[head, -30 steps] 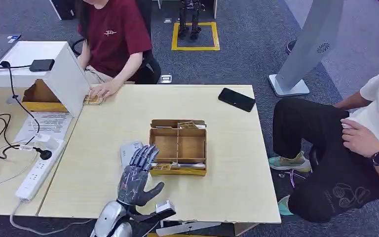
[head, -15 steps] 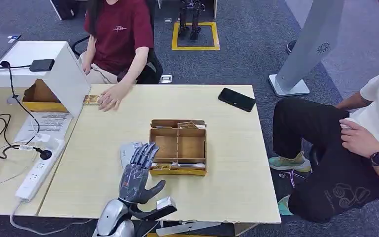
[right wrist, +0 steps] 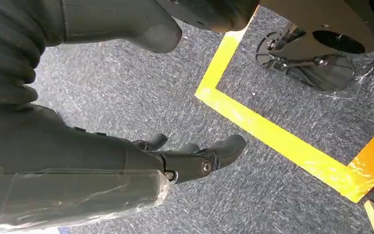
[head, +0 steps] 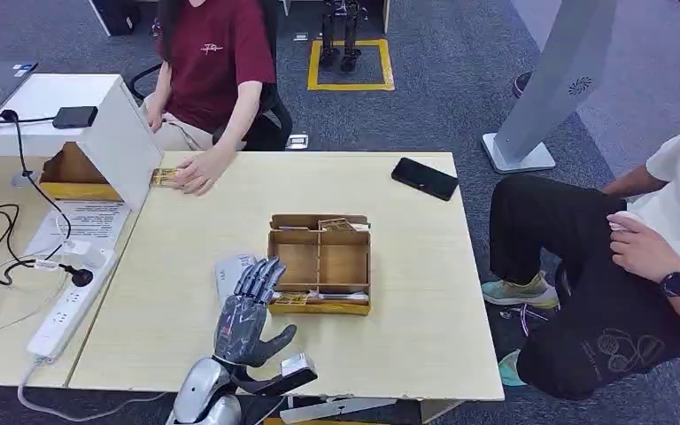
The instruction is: Pass the card to the sensor for recognition and then transmit it.
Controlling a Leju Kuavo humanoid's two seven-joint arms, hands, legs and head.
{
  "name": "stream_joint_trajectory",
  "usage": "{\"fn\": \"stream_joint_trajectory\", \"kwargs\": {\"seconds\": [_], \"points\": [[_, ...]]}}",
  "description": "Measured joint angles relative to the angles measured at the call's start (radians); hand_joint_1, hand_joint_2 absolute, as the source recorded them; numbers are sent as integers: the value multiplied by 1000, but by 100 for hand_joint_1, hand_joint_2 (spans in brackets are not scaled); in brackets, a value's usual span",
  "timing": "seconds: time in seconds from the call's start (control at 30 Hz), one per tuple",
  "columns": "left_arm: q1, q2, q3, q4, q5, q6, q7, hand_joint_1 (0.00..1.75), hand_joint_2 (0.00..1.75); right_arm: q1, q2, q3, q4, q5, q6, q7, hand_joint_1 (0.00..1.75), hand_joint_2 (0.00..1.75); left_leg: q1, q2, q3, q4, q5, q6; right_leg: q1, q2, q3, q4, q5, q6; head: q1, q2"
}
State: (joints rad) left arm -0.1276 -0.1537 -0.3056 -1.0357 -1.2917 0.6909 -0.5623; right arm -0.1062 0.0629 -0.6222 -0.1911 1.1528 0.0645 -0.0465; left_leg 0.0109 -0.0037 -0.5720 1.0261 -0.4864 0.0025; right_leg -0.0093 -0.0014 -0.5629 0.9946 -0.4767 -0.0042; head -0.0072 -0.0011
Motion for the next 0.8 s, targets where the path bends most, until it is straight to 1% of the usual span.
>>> {"fn": "stream_joint_trajectory", "kwargs": {"seconds": [0.33, 0.7, 0.73, 0.77, 0.8], "points": [[-1, -14, 14, 10, -1, 0, 2, 0, 175, 0, 0, 0, 0, 0, -2, 0, 0, 175, 0, 0, 0, 0, 0, 0, 0, 0, 0, 0, 0, 0, 0, 0], [-11, -27, 16, 33, 21, 0, -13, 0, 175, -3, 0, 0, 0, 2, 2, 0, 0, 175, 0, 0, 0, 0, 0, 0, 0, 0, 0, 0, 0, 0, 0, 0], [-12, -28, 16, 35, 21, 0, -13, 159, 175, -3, 0, 0, 0, 2, 2, 0, 0, 175, 0, 0, 0, 0, 0, 0, 0, 0, 0, 0, 0, 0, 0, 0], [-13, -30, 16, 38, 21, 0, -13, 159, 175, -4, 0, 0, 0, 2, 2, 0, 0, 175, 0, 0, 0, 0, 0, 0, 0, 0, 0, 0, 0, 0, 0, 0], [-13, -31, 16, 40, 23, 0, -13, 175, 175, -4, 0, 0, 0, 2, 2, 0, 0, 175, 0, 0, 0, 0, 0, 0, 0, 0, 0, 0, 0, 0, 0, 0]]}}
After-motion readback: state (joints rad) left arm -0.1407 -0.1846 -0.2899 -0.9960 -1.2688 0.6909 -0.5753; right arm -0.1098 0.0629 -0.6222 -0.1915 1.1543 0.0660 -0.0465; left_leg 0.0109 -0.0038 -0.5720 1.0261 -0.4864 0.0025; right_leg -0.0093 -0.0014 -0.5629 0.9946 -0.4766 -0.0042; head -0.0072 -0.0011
